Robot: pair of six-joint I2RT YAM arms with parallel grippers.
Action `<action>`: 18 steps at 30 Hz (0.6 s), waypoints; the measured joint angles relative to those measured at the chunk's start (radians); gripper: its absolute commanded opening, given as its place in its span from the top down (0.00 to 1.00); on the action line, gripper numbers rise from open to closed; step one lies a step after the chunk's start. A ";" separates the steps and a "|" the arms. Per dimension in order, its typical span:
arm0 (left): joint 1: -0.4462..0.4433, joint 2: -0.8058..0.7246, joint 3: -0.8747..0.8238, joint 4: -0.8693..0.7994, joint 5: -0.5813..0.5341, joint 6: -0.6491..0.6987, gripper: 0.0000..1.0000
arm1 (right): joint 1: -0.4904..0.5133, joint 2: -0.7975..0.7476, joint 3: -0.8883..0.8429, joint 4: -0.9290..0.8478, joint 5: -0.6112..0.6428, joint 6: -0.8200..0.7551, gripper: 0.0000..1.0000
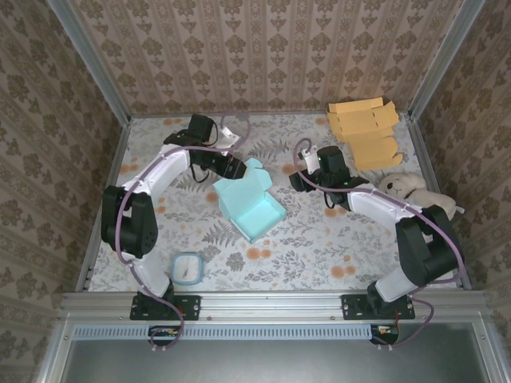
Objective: Fold the paper box
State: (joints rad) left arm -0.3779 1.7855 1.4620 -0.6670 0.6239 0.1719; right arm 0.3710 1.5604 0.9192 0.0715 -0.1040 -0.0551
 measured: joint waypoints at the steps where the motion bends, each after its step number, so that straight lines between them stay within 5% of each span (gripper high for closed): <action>1: -0.007 0.000 0.000 -0.002 0.001 0.010 0.67 | -0.001 0.017 0.010 0.000 -0.016 -0.007 0.38; 8: -0.022 0.005 0.032 -0.032 -0.007 0.055 1.00 | -0.008 0.095 0.075 -0.021 -0.125 -0.056 0.46; 18: -0.119 -0.035 0.021 -0.037 -0.048 0.246 1.00 | -0.023 0.107 0.095 -0.027 -0.299 -0.150 0.63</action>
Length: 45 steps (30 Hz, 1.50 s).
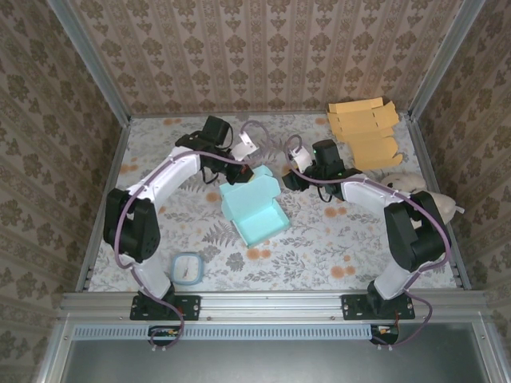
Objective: Fold the paper box
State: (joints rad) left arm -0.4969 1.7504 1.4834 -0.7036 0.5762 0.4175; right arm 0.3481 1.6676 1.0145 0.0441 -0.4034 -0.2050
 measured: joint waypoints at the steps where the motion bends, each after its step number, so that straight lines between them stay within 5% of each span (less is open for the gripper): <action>1: -0.008 -0.011 0.000 0.000 0.000 0.022 1.00 | -0.004 0.000 0.000 -0.002 -0.026 -0.013 0.63; 17: -0.072 -0.143 -0.043 -0.003 -0.013 0.293 1.00 | -0.022 -0.006 -0.004 -0.068 -0.443 -0.217 0.63; 31: -0.114 -0.147 -0.066 -0.002 -0.068 0.338 1.00 | 0.022 -0.020 -0.029 -0.079 -0.513 -0.266 0.81; 45: -0.145 -0.166 -0.096 -0.010 -0.056 0.379 1.00 | 0.023 -0.037 -0.069 -0.064 -0.513 -0.262 0.75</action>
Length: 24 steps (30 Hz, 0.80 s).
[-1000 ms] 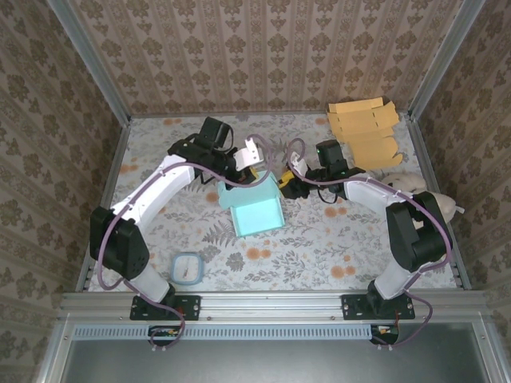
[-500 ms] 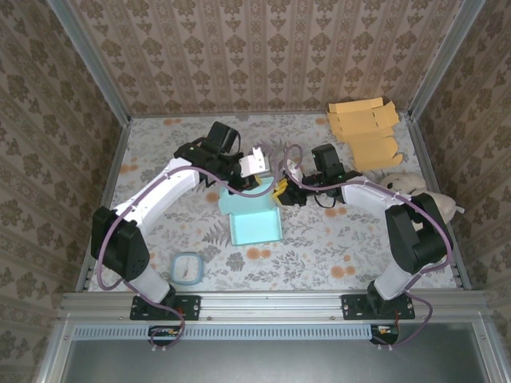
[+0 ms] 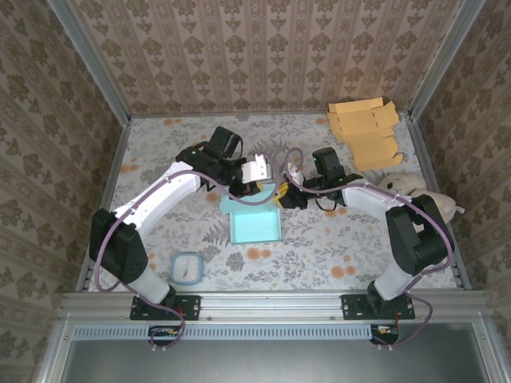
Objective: Fold the paper box
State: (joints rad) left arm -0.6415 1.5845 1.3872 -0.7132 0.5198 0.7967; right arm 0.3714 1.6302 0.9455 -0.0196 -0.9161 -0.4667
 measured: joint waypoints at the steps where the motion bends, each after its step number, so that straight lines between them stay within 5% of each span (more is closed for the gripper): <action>1: -0.002 -0.002 0.000 -0.002 0.000 0.005 1.00 | 0.000 -0.005 -0.003 0.004 0.001 0.003 0.73; 24: -0.025 -0.006 0.005 -0.009 0.008 0.028 1.00 | 0.010 -0.106 -0.049 0.039 0.089 -0.022 0.66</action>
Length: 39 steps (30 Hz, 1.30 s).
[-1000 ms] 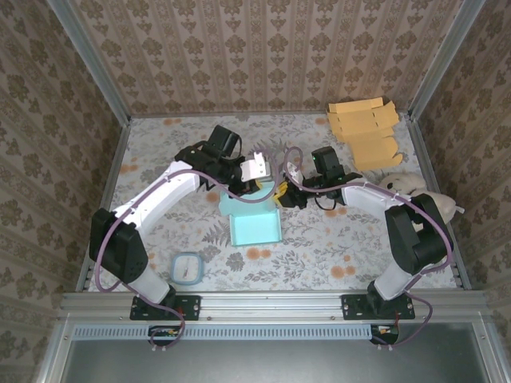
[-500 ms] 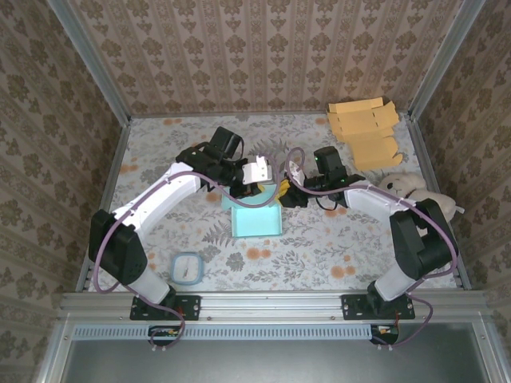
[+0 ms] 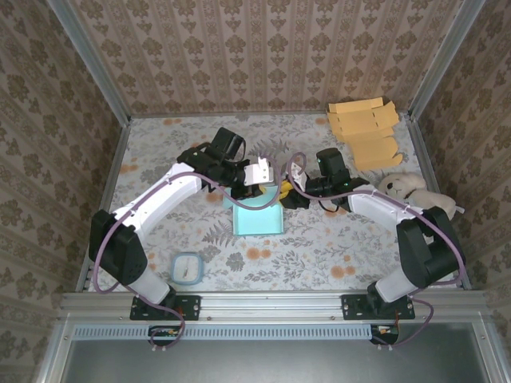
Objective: Fold the paper box
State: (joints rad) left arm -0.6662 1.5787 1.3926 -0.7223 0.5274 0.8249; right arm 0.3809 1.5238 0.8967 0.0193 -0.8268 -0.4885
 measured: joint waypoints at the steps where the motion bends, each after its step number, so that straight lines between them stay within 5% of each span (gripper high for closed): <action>1: -0.001 0.000 0.000 0.000 0.000 0.000 1.00 | 0.000 -0.004 -0.003 0.001 0.004 -0.008 0.66; 23: -0.047 0.001 0.009 -0.050 -0.003 0.011 1.00 | 0.013 -0.046 -0.009 -0.107 0.005 -0.283 0.63; 39: -0.068 0.004 0.010 -0.055 -0.039 0.005 0.95 | 0.039 -0.045 -0.009 -0.143 0.008 -0.321 0.92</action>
State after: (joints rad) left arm -0.7338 1.5826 1.4021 -0.7773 0.4889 0.8303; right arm 0.4198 1.4792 0.8879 -0.1234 -0.8188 -0.8097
